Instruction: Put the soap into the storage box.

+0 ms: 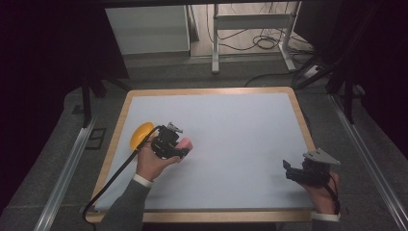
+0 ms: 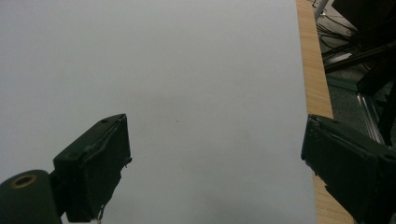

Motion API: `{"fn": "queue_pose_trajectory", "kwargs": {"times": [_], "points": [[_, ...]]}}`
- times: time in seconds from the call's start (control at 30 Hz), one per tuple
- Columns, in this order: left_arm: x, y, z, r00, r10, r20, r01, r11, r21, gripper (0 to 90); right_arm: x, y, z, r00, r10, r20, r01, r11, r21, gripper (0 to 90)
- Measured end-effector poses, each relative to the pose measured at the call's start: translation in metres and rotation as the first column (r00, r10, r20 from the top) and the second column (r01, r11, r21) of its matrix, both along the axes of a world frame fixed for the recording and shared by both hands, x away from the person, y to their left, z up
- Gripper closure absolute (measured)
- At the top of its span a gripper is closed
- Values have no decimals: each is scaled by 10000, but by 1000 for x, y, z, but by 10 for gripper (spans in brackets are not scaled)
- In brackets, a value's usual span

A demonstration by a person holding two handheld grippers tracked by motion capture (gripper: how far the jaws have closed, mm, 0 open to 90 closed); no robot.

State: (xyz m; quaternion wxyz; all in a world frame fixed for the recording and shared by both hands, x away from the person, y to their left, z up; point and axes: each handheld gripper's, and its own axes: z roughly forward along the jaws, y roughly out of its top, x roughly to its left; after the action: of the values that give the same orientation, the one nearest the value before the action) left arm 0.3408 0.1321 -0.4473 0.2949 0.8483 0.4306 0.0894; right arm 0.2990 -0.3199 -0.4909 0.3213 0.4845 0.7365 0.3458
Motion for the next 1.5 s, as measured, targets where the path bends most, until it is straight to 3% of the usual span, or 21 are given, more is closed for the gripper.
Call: {"fn": "queue_pose_trajectory", "kwargs": {"times": [1.5], "points": [[3, 34, 37, 9939, 703, 846, -693, 9975, -148, 602, 0, -1, -1, 10000, -48, -47, 48, 10000, -50, 78]]}}
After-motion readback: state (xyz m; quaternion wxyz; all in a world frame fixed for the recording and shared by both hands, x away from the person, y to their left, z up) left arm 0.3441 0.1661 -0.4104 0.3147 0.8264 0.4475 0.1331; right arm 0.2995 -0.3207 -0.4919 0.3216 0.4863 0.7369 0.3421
